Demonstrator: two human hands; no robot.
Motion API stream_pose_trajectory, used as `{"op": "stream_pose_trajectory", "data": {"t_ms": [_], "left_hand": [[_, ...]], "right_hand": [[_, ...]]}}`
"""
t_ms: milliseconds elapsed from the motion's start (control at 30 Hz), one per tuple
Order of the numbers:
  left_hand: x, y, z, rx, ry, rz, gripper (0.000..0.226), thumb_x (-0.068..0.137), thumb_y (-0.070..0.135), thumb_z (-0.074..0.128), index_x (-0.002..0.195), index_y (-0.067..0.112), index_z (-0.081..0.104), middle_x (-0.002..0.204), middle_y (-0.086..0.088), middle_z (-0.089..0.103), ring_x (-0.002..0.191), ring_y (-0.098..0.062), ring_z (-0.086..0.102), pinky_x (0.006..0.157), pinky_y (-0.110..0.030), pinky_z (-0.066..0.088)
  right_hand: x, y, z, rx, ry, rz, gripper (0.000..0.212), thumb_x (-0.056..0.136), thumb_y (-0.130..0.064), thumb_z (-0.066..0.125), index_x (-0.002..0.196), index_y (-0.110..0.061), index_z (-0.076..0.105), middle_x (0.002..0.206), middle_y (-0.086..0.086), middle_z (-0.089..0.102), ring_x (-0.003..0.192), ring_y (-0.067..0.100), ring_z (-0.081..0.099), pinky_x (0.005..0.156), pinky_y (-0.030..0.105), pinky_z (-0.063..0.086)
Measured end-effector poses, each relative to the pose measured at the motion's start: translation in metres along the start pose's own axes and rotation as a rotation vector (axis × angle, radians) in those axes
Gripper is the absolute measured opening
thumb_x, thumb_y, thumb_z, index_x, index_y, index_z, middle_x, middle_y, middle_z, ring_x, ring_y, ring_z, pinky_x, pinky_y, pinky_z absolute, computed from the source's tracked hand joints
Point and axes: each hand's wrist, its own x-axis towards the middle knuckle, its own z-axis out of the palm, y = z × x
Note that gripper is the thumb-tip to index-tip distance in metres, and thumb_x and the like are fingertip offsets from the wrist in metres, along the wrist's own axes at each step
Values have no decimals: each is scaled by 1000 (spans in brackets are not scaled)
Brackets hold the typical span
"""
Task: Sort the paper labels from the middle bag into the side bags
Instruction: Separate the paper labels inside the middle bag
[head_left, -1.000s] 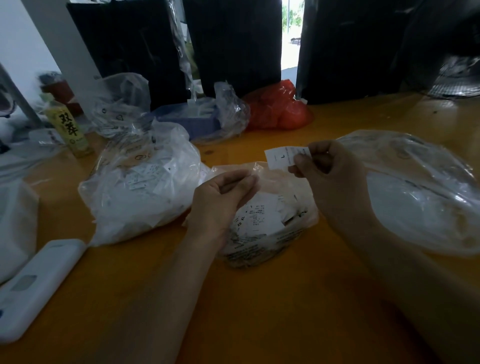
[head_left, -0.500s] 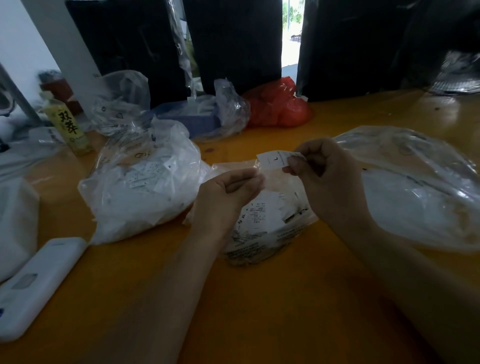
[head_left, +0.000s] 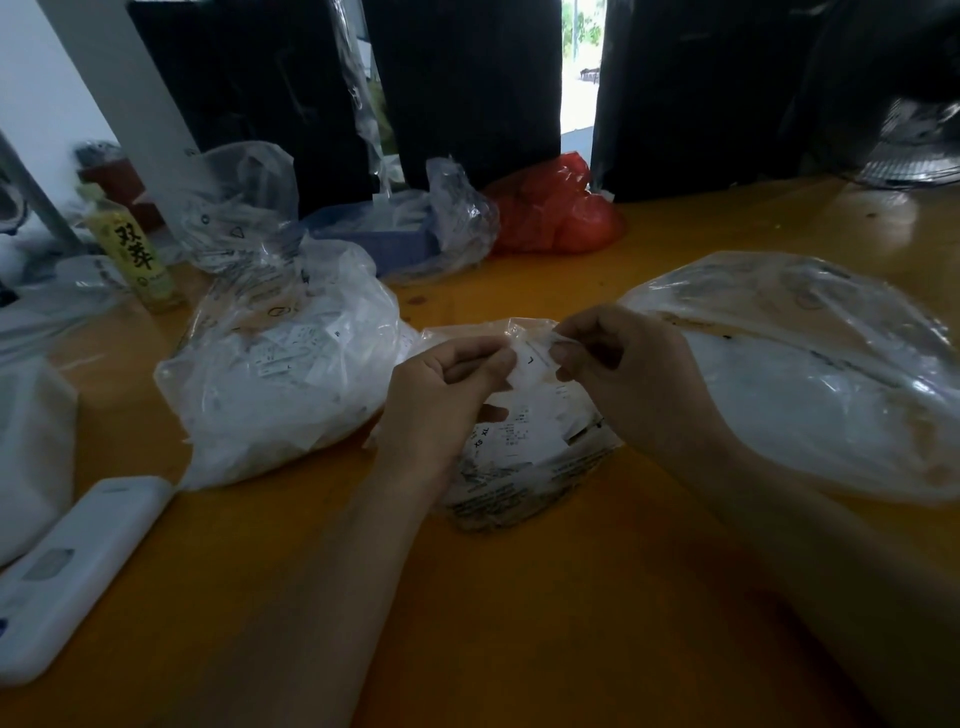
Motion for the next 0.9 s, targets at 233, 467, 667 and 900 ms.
{"op": "stream_pose_trajectory", "data": {"t_ms": [233,467,667,900], "left_hand": [[0,-2,-1,72,1,19,10,90,27,82,98,31,82,92,6,82,78,-7,77,46,-17,49],[1,-2,-2,51,19,-3,7,87,38,83,93,42,83,93,7,82,57,-12,62,41,-20,43],[2,0,-2,2,12,-10,12,86,30,85,98,30,84,95,5,82,78,-4,74,49,-17,49],[2,4,-5,73,0,92,24,88,14,83,107,29,79,102,7,81,96,-9,77,74,-20,60]], "right_hand": [[0,0,2,81,32,108,18,94,-34,69,110,-30,63,79,-16,74,72,-4,70,66,23,55],[-6,-3,6,126,-86,71,14,93,-39,69,100,-28,72,84,-14,74,77,2,71,77,32,62],[-4,-3,4,78,37,85,10,90,-31,75,97,-27,70,84,-11,71,78,4,68,75,29,60],[-2,-5,-1,114,-8,119,12,97,-37,65,98,-28,72,83,-14,73,74,4,70,68,25,57]]}}
